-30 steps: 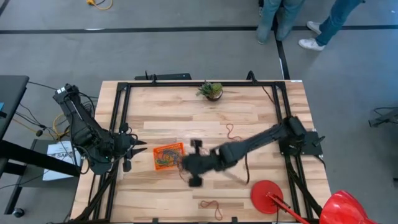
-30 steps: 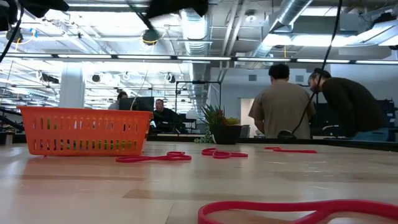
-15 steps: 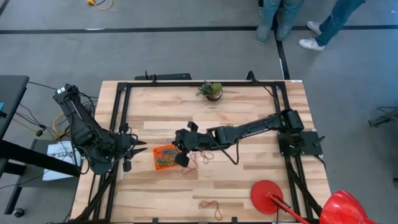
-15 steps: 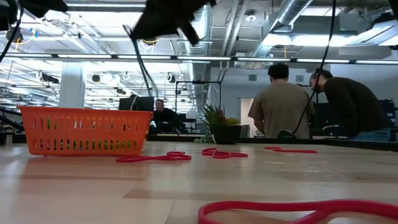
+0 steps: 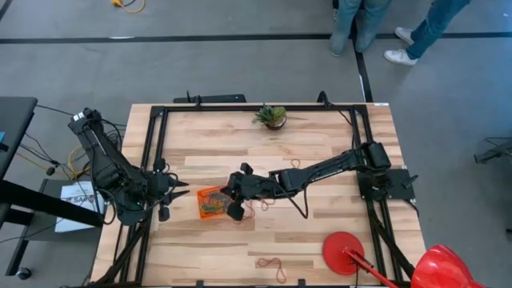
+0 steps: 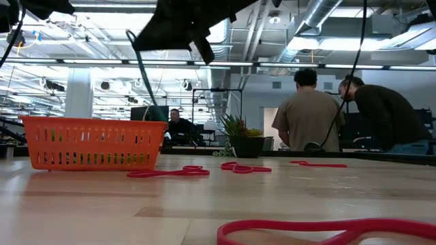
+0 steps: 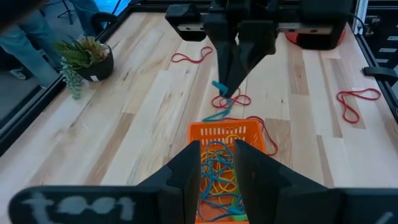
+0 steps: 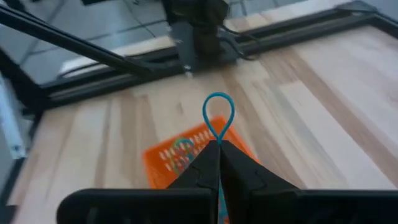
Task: Pick and place rubber bands into bin
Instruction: Put the blue rubber band into the orange container
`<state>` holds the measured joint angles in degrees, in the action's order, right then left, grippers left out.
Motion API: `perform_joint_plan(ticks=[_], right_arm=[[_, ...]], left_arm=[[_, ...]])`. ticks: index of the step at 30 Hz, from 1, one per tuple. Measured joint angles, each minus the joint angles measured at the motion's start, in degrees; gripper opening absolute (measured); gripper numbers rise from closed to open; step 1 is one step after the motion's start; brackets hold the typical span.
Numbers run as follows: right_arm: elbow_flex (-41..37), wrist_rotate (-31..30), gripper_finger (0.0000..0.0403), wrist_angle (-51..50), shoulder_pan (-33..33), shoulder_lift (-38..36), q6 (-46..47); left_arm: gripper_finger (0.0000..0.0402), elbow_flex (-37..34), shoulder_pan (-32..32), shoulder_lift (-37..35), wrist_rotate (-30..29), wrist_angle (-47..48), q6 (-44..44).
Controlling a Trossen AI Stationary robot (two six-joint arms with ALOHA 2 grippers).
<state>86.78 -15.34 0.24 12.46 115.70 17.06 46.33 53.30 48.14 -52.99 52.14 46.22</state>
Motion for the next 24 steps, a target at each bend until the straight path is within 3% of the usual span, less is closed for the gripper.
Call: perform_joint_plan(ticks=[4, 9, 24], right_arm=[[0.0, 3.8, 0.0000, 3.9, -0.2, 0.7, -0.5], [0.5, 4.1, 0.0004, 10.8, -0.3, 4.5, -3.0], [0.2, 8.6, 0.0064, 6.0, -1.7, 7.4, 0.5]], left_arm=[[0.0086, 0.0, 0.0, 0.0, 0.0, 0.0, 0.0], [0.0086, 0.0, 0.0, 0.0, 0.0, 0.0, 0.0], [0.0086, 0.0, 0.0, 0.0, 0.1, -0.1, 0.0]])
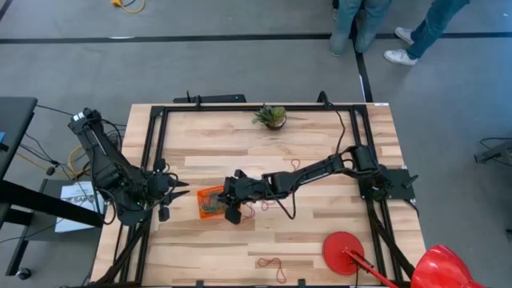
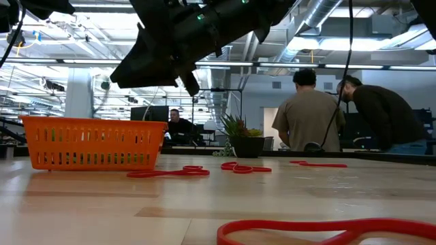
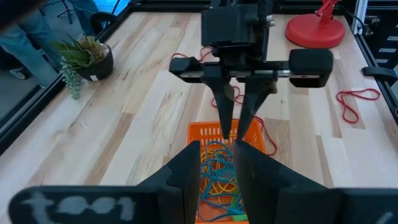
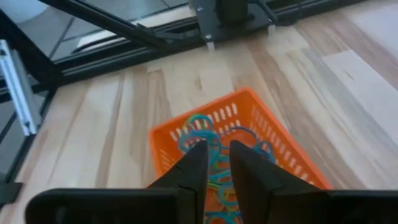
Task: Pick and place rubber bands into bin
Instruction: Put the blue rubber band into the orange container, then put the red rubber band into the orange container
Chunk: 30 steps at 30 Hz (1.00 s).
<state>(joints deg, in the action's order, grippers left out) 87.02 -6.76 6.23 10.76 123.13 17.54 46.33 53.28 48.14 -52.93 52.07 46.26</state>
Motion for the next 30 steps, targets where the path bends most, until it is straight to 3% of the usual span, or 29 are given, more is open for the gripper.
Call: perform_joint_plan(ticks=[16, 22, 30], right_arm=[[0.0, -0.3, 0.0074, 2.4, -1.2, 0.0, -0.1], [0.2, 2.8, 0.0074, 3.1, -1.2, -0.6, -2.4], [8.3, 3.8, 0.0074, -9.3, -0.8, -0.7, -4.5]], left_arm=[[0.0086, 0.0, 0.0, 0.0, 0.2, 0.0, 0.3], [0.0086, 0.0, 0.0, 0.0, 0.2, 0.0, 0.3], [0.0086, 0.0, 0.0, 0.0, 2.6, 0.0, 0.3]])
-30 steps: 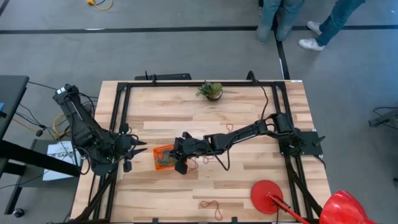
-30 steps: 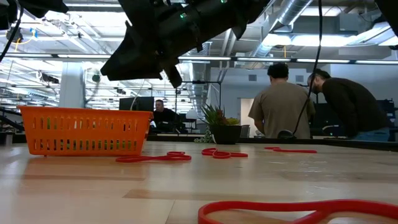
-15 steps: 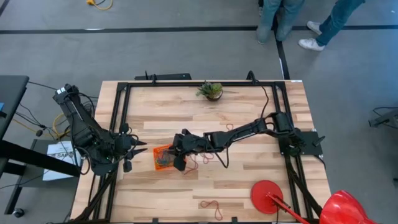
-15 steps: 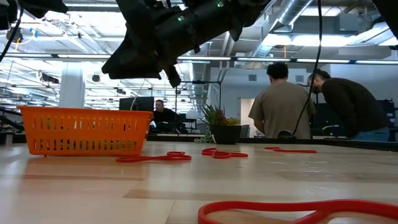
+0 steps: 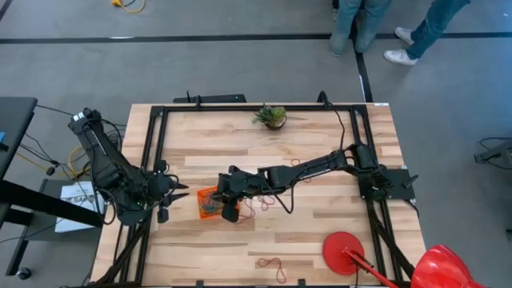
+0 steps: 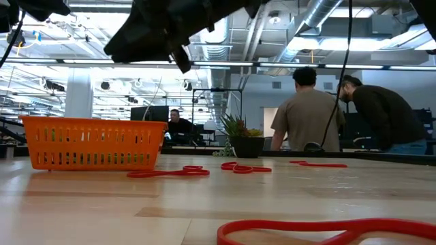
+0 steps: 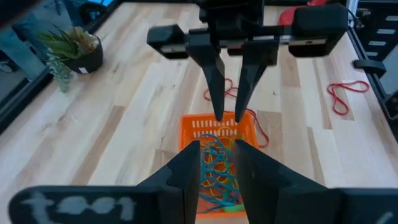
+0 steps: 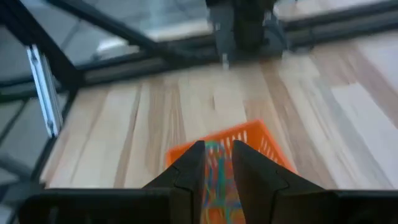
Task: Pick and place rubber bands into bin
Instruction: Put the red rubber band into the orange container
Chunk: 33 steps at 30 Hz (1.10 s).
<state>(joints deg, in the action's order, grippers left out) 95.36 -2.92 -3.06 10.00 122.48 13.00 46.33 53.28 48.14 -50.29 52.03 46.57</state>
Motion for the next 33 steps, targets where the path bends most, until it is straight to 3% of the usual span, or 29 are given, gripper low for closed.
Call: perform_joint_plan(ticks=[6, 14, 18, 26, 33], right_arm=[[5.0, 0.1, 0.0074, -12.3, 0.1, 0.0, 0.4], [10.9, 0.5, 0.0074, -43.4, 3.5, 0.0, 7.2], [10.9, -0.7, 0.0074, -53.7, 6.8, 0.0, 13.2], [5.7, -15.2, 0.0074, -52.9, 9.8, 0.1, 20.7], [-1.2, -13.1, 0.0074, -50.5, 4.3, 0.1, 23.6]], left_arm=[[0.0086, 0.0, 0.0, 0.0, 0.5, 0.0, 0.5], [0.0086, 0.0, 0.0, 5.1, 1.9, -1.2, 1.6], [0.0086, 0.0, 0.0, 9.4, 1.6, -5.0, 1.7], [0.0086, 0.0, 0.0, 15.3, 2.1, -12.2, 1.4], [0.0086, 0.0, 0.0, 15.6, 2.1, -13.0, 1.2]])
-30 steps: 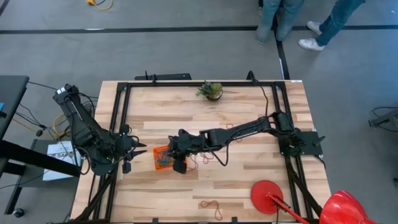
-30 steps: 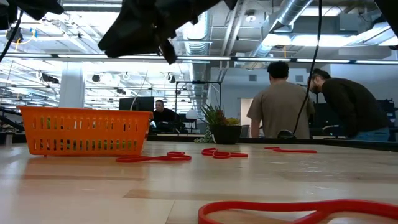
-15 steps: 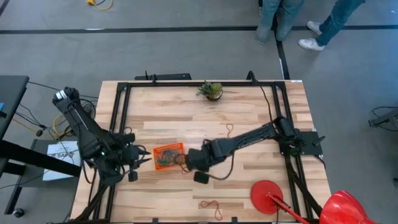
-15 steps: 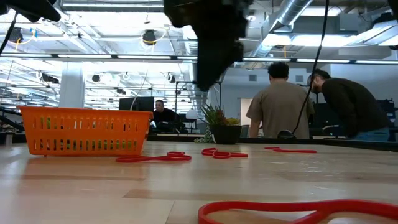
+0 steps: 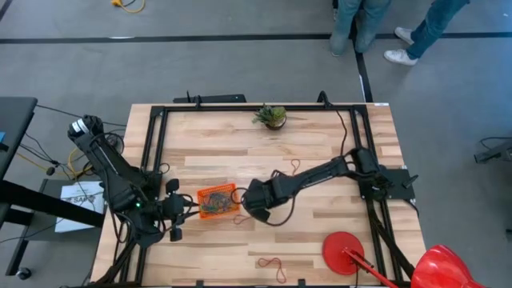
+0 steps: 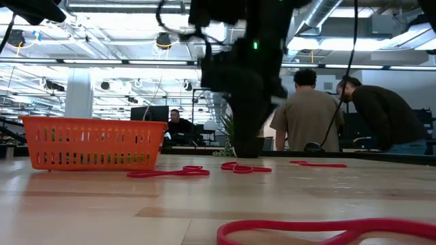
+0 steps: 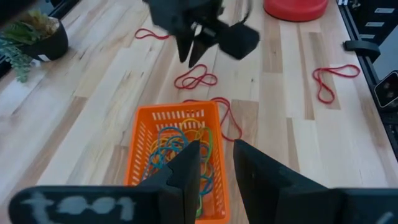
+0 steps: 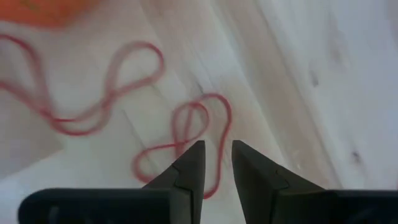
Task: Pick and place rubber bands into bin
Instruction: Put the red rubber band into the orange container
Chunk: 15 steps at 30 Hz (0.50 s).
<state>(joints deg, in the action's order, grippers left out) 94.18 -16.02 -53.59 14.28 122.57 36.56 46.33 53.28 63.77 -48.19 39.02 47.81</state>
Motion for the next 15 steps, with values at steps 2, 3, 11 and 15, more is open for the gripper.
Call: perform_joint_plan(ticks=[2, 3, 11, 15], right_arm=[[-1.7, 2.6, 0.0074, 2.1, -1.3, 0.1, 0.1], [-2.3, 3.8, 0.0074, 3.7, -1.9, 0.1, 0.1], [-3.6, 8.7, 0.0074, 7.0, -2.7, 0.6, 0.0], [-3.5, 8.8, 0.0074, 8.5, -1.9, 0.6, 0.5]], left_arm=[[0.0086, 0.0, 0.0, 0.0, 0.2, 0.0, 0.0], [0.0086, 0.0, 0.0, 0.0, 0.5, 0.0, 0.0], [0.0086, 0.0, 0.0, 0.0, 0.9, 0.1, 0.0], [0.0086, 0.0, 0.0, 0.0, 0.9, 0.1, 0.0]])
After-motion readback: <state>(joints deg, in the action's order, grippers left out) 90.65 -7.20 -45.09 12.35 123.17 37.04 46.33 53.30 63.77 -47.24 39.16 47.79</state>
